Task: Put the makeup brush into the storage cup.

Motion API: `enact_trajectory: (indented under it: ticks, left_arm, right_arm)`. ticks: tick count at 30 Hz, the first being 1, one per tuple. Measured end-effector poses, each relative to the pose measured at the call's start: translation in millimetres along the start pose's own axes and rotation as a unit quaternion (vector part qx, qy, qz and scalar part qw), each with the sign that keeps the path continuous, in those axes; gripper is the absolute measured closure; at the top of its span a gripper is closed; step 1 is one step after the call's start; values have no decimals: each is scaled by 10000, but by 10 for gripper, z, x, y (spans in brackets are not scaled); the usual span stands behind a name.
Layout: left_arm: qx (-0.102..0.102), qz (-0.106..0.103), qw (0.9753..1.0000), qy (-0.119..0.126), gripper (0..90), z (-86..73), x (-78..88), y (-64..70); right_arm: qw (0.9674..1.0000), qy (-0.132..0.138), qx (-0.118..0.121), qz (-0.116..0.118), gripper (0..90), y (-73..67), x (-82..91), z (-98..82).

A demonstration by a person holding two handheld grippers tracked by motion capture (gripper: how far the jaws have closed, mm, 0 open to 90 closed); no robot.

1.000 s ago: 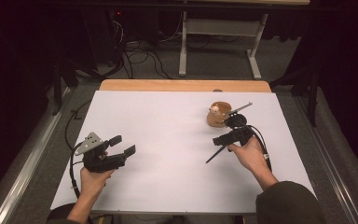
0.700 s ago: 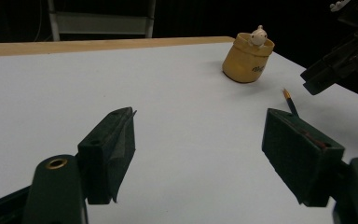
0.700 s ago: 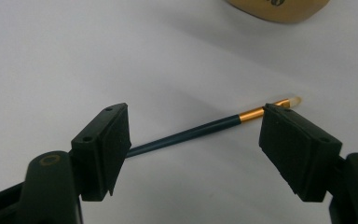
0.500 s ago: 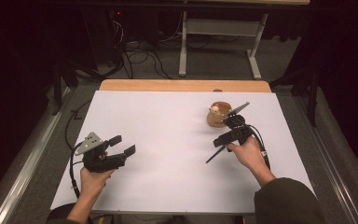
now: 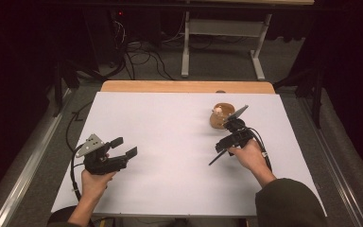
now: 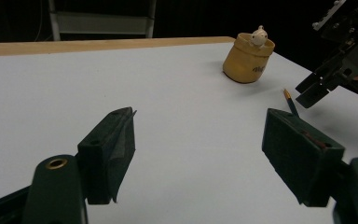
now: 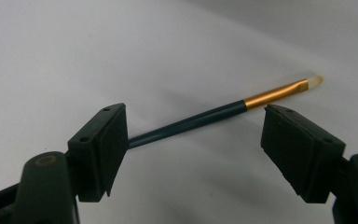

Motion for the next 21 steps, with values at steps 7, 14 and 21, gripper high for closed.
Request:
enact_trajectory:
  ticks: [7,14,21]
  left_arm:
    - [7,3,10000,-10,260,0,0,-3]
    - [8,6,10000,0,260,1,1,-4]
    - [35,-10,10000,-43,257,-3,-6,-5]
  right_arm:
    - [9999,-152,-38,-18,250,9,-66,4]
    - [9996,-251,-119,-15,244,20,-117,11]
    - [9993,-316,-164,-84,239,21,-156,18]
Point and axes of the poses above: each handheld gripper's, and its own axes: x roughly backward along the jaws, z roughly out of its top, y roughly to its right, the point moved 1 cm from there along -x, roughly forward along the jaws, and after that the axes turned 8 degrees about y, right-handed, at the moved point
